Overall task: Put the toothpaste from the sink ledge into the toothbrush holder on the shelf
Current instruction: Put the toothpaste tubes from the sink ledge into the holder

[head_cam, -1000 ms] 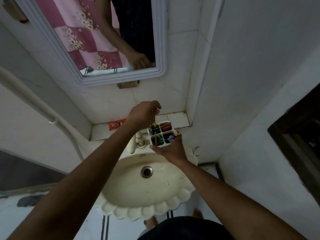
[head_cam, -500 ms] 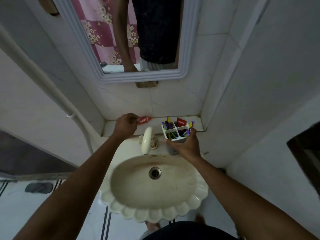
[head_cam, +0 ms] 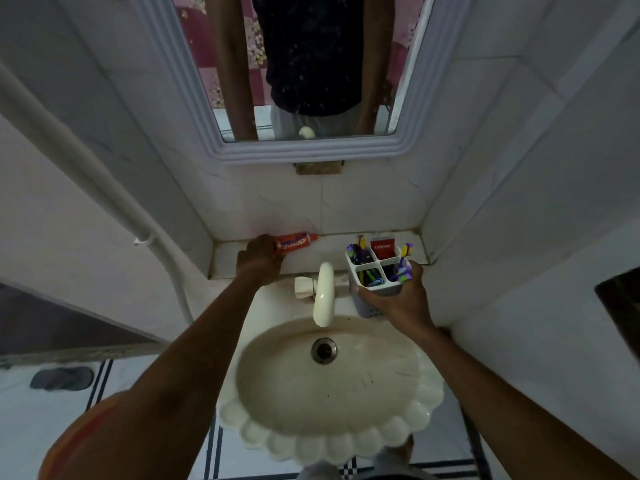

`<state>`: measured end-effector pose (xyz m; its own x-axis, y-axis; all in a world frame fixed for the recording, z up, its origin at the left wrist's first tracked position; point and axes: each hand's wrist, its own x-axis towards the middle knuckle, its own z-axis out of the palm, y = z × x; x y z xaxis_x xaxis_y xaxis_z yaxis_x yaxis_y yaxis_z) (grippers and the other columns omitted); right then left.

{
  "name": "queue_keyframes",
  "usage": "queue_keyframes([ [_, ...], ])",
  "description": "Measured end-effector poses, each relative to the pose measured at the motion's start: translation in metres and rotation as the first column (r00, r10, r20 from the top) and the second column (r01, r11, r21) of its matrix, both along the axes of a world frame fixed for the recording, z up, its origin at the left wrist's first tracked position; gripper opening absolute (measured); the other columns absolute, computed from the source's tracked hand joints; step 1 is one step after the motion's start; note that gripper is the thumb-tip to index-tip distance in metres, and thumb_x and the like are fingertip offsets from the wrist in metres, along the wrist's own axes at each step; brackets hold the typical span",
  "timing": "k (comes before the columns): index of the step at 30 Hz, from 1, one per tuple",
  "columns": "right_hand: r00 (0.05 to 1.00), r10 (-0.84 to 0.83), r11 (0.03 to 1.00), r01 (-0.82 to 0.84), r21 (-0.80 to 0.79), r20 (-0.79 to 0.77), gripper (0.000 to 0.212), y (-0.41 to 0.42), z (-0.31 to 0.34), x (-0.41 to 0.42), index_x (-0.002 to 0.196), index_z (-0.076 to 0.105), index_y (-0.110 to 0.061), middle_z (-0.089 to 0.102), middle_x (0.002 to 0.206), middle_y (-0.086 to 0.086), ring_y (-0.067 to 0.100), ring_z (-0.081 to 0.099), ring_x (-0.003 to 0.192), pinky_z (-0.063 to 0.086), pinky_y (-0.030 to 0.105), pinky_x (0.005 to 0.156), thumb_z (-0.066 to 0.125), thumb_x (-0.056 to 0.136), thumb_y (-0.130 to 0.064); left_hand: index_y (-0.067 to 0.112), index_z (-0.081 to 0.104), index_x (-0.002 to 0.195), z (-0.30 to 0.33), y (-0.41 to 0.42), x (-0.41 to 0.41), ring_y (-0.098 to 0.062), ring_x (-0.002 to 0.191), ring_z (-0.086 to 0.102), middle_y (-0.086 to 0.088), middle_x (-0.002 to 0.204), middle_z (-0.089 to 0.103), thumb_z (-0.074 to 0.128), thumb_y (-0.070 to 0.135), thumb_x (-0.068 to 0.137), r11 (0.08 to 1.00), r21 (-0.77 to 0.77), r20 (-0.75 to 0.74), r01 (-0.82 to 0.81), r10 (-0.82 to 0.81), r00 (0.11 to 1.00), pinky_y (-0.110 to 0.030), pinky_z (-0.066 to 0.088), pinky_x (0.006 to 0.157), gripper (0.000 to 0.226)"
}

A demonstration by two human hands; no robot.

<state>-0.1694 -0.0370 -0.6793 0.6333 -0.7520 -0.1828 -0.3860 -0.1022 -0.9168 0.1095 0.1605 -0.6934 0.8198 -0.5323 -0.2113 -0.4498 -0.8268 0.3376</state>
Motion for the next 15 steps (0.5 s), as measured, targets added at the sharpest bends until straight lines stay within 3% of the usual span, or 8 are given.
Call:
queue_keyframes([
  [2, 1.0, -0.012, 1.0, 0.012, 0.003, 0.011, 0.105, 0.005, -0.002, -0.002, 0.15, 0.045, -0.02, 0.072, 0.133, -0.011, -0.022, 0.07, 0.101, 0.057, 0.007, 0.081, 0.111, 0.068, -0.017, 0.02, 0.045, 0.152, -0.002, -0.004, 0.005, -0.034, 0.138, 0.049, -0.012, 0.152, 0.051, 0.052, 0.043, 0.108, 0.994, 0.109, 0.003, 0.017, -0.017, 1.0, -0.051, 0.039, 0.112, 0.05],
  [5, 0.999, -0.031, 1.0, 0.031, -0.002, 0.038, 0.103, 0.014, -0.003, -0.004, 0.146, 0.044, -0.024, 0.071, 0.131, -0.017, -0.019, 0.072, 0.101, 0.057, 0.008, 0.082, 0.11, 0.067, -0.014, 0.018, 0.044, 0.152, -0.009, -0.007, 0.009, -0.034, 0.14, 0.043, -0.013, 0.151, 0.046, 0.059, 0.036, 0.103, 0.965, 0.253, 0.048, 0.061, -0.076, 0.996, -0.051, 0.037, 0.114, 0.055],
  [8, 0.998, -0.035, 0.999, 0.036, -0.009, 0.052, 0.108, 0.023, -0.005, -0.009, 0.146, 0.04, -0.03, 0.07, 0.13, -0.022, -0.018, 0.073, 0.106, 0.059, 0.01, 0.084, 0.111, 0.065, -0.021, 0.013, 0.051, 0.147, -0.012, -0.008, 0.008, -0.035, 0.139, 0.043, -0.015, 0.147, 0.048, 0.063, 0.047, 0.099, 0.953, 0.301, 0.104, 0.022, -0.056, 0.993, -0.051, 0.039, 0.112, 0.059],
  [12, 0.997, -0.056, 0.998, 0.057, -0.024, 0.044, 0.109, 0.032, -0.013, -0.016, 0.144, 0.039, -0.034, 0.069, 0.128, -0.026, -0.02, 0.071, 0.106, 0.058, 0.01, 0.087, 0.111, 0.063, -0.036, 0.011, 0.064, 0.126, -0.005, -0.003, 0.004, -0.035, 0.12, 0.059, -0.015, 0.128, 0.064, 0.065, 0.046, 0.098, 0.988, 0.147, 0.122, -0.052, 0.034, 0.992, -0.045, 0.05, 0.095, 0.046],
  [15, 0.998, -0.052, 0.999, 0.053, -0.005, 0.03, 0.115, 0.037, -0.019, -0.02, 0.142, 0.039, -0.034, 0.073, 0.131, -0.021, -0.008, 0.075, 0.112, 0.065, 0.028, 0.096, 0.11, 0.055, -0.059, 0.017, 0.073, 0.107, 0.02, 0.001, -0.007, -0.031, 0.096, 0.071, -0.01, 0.104, 0.076, 0.071, 0.029, 0.094, 0.992, -0.081, 0.048, -0.096, 0.1, 0.994, -0.038, 0.058, 0.078, 0.018],
])
